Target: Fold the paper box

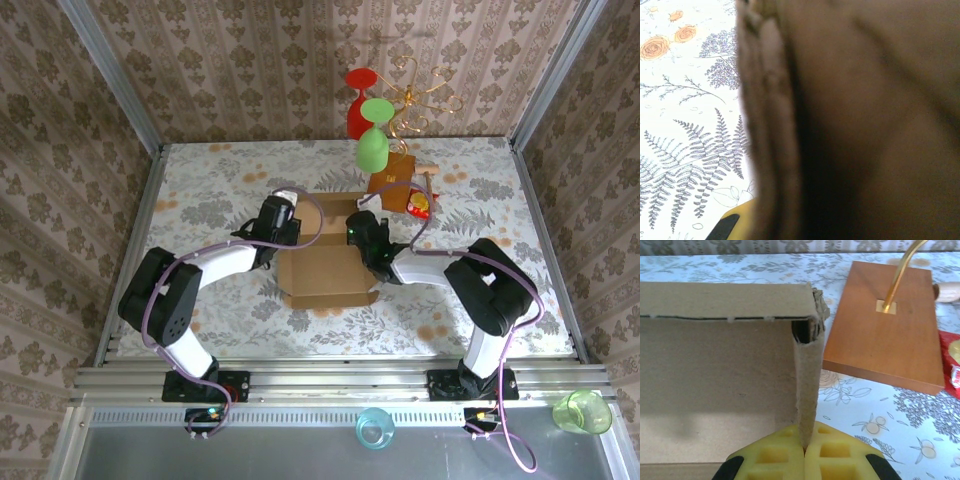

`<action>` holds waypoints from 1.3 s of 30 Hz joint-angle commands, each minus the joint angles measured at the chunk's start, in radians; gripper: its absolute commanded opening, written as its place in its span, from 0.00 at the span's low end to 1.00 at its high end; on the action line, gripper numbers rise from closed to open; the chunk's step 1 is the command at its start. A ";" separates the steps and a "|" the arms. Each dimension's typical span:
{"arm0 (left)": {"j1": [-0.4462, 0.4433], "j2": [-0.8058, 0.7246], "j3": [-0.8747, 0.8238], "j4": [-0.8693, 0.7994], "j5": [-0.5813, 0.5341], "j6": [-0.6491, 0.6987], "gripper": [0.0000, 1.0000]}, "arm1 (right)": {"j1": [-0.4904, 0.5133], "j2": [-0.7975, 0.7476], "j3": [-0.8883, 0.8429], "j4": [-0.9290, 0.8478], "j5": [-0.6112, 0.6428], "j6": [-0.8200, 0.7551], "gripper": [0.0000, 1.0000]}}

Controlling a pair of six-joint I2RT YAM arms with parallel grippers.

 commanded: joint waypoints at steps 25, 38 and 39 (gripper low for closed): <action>-0.020 0.037 0.052 -0.115 -0.054 -0.121 0.00 | 0.037 0.051 0.229 -0.523 0.303 0.312 0.00; -0.035 0.030 0.060 -0.132 -0.075 -0.150 0.00 | 0.068 0.062 0.276 -0.657 0.350 0.396 0.00; -0.035 0.028 0.061 -0.132 -0.075 -0.155 0.00 | 0.070 0.064 0.281 -0.674 0.357 0.409 0.00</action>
